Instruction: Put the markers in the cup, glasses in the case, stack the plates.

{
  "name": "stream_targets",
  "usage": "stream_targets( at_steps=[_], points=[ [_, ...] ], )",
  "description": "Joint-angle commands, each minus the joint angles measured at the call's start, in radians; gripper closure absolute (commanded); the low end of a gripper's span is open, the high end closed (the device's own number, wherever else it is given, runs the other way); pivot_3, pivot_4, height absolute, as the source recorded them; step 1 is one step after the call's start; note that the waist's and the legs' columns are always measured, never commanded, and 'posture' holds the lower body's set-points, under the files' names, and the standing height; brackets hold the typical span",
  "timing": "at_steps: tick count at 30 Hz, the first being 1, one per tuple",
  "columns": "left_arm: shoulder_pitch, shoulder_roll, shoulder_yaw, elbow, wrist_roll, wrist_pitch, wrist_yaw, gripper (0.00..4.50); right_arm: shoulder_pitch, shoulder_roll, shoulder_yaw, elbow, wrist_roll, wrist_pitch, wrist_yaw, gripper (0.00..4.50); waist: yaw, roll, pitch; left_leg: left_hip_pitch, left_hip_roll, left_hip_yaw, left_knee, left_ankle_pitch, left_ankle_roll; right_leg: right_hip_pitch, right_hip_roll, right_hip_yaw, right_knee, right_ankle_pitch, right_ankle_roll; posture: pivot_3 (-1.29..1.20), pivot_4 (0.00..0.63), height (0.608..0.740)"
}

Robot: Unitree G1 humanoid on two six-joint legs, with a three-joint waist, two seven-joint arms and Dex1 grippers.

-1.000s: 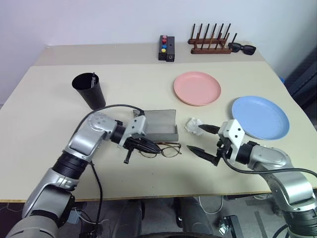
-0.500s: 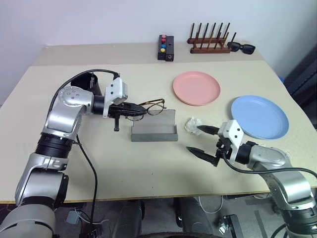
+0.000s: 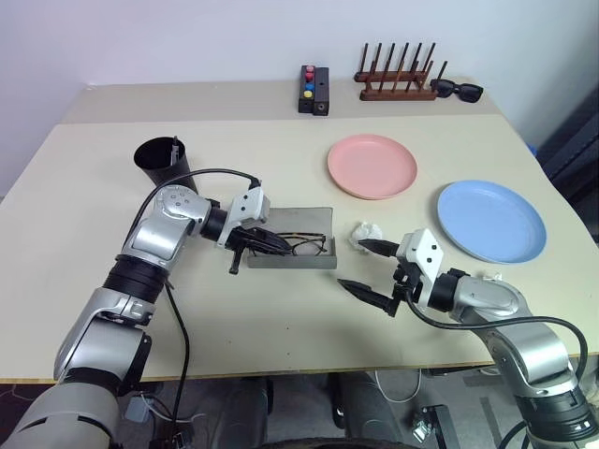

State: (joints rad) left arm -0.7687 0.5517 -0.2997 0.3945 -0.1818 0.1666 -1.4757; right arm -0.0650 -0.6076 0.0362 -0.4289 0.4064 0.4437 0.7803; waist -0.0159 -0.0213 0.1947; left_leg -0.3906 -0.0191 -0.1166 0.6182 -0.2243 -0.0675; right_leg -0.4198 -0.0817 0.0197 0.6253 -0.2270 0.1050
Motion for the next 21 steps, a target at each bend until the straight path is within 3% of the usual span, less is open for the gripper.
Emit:
stream_targets(
  at_steps=[1, 2, 5, 8, 17, 19, 21],
  points=[
    [-0.016, -0.004, -0.003, 0.001, 0.012, -0.004, -0.013, 4.44, -0.007, 0.008, 0.002, -0.045, 0.007, -0.005, -0.007, 0.0, 0.001, 0.0, 0.0, 0.0, 0.0, 0.0, 0.0, 0.0, 0.0, 0.0, 0.0, 0.0, 0.0, 0.0, 0.0, 0.0, 0.15, 0.74],
    [-0.016, -0.005, -0.002, 0.008, 0.015, -0.005, -0.009, 4.44, -0.01, 0.009, 0.005, -0.043, 0.006, -0.005, -0.009, 0.0, 0.0, 0.0, 0.0, 0.0, 0.0, 0.0, 0.0, 0.0, 0.0, 0.0, 0.0, 0.0, 0.0, 0.0, 0.0, 0.0, 0.15, 0.74],
    [-0.017, -0.013, 0.012, 0.031, 0.026, -0.022, 0.023, 3.57, -0.014, 0.012, 0.012, -0.042, 0.008, -0.005, -0.011, 0.0, 0.0, 0.0, 0.0, 0.0, 0.0, 0.0, 0.0, 0.0, 0.0, 0.0, 0.0, 0.0, 0.0, 0.0, 0.0, 0.0, 0.15, 0.74],
    [-0.031, -0.026, 0.053, 0.045, 0.0, -0.018, 0.049, 2.19, -0.019, 0.014, 0.017, -0.04, 0.01, -0.006, -0.011, 0.0, 0.001, 0.0, 0.0, 0.0, 0.0, 0.0, 0.0, 0.0, 0.0, 0.0, 0.0, 0.0, 0.0, 0.0, 0.0, 0.0, 0.15, 0.74],
    [-0.124, -0.074, 0.23, 0.106, -0.087, -0.005, 0.203, 2.19, -0.032, 0.016, 0.026, -0.032, 0.011, -0.006, -0.005, 0.0, 0.001, 0.0, 0.0, 0.0, 0.0, 0.0, 0.0, 0.0, 0.0, 0.0, 0.0, 0.0, 0.0, 0.001, 0.003, 0.0, 0.15, 0.74],
    [-0.147, -0.076, 0.243, 0.155, -0.054, -0.048, 0.263, 2.72, -0.036, 0.017, 0.03, -0.031, 0.01, -0.006, -0.005, 0.0, -0.001, 0.0, 0.0, 0.0, 0.0, 0.0, 0.0, 0.0, 0.0, 0.0, 0.0, 0.0, 0.0, 0.002, 0.003, 0.0, 0.15, 0.74],
    [-0.158, -0.07, 0.22, 0.222, 0.02, -0.127, 0.336, 3.55, -0.042, 0.021, 0.034, -0.029, 0.009, -0.007, -0.006, 0.0, -0.001, 0.0, 0.0, 0.0, 0.0, 0.0, 0.0, 0.0, 0.0, 0.0, 0.0, 0.0, 0.0, 0.002, 0.004, 0.0, 0.15, 0.74]
  ],
)
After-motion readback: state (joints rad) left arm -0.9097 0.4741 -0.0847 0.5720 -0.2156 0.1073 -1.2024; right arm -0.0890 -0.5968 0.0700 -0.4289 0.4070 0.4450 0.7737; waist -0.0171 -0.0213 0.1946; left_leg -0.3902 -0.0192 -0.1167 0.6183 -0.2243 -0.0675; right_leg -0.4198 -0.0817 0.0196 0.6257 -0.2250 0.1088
